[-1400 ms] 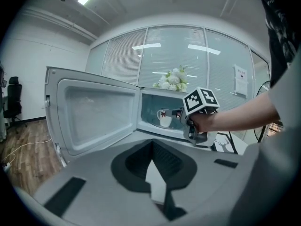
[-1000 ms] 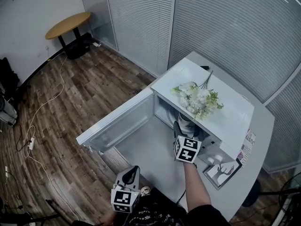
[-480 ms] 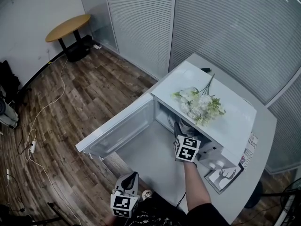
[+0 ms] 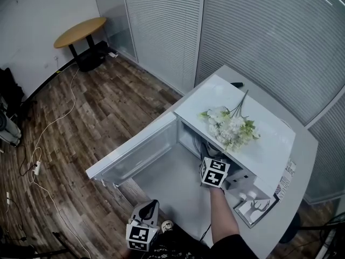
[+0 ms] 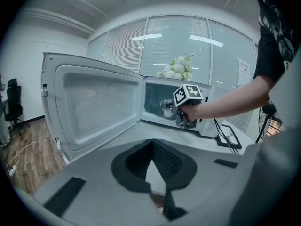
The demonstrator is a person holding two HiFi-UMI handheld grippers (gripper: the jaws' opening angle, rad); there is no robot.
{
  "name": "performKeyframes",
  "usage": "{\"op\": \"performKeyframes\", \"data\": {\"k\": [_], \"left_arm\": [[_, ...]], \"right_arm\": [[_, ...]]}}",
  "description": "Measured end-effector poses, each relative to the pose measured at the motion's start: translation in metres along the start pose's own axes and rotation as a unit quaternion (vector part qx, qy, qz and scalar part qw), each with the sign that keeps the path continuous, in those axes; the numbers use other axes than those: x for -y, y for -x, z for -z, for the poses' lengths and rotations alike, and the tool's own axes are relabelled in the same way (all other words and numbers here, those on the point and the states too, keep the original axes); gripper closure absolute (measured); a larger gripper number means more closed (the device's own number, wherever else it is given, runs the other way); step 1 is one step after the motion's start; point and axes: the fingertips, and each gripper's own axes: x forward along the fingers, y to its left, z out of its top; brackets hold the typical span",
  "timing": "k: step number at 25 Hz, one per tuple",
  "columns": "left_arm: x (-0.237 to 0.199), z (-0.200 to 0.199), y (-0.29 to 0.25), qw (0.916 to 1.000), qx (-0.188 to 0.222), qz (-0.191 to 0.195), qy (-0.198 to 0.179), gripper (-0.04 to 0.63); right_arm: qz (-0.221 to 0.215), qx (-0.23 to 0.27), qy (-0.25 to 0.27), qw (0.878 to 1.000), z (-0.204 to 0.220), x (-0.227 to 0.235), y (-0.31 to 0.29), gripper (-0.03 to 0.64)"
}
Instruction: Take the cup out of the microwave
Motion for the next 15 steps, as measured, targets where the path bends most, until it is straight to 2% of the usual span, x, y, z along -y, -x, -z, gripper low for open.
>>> {"op": "performKeyframes", "data": {"k": [15], "left_arm": [[-0.001, -0.013, -0.015, 0.9998, 0.014, 0.008, 0.012, 0.590]], "right_arm": [[-0.023, -0.009, 0.019, 1.000, 0.005, 0.005, -0.005, 0.232]]}}
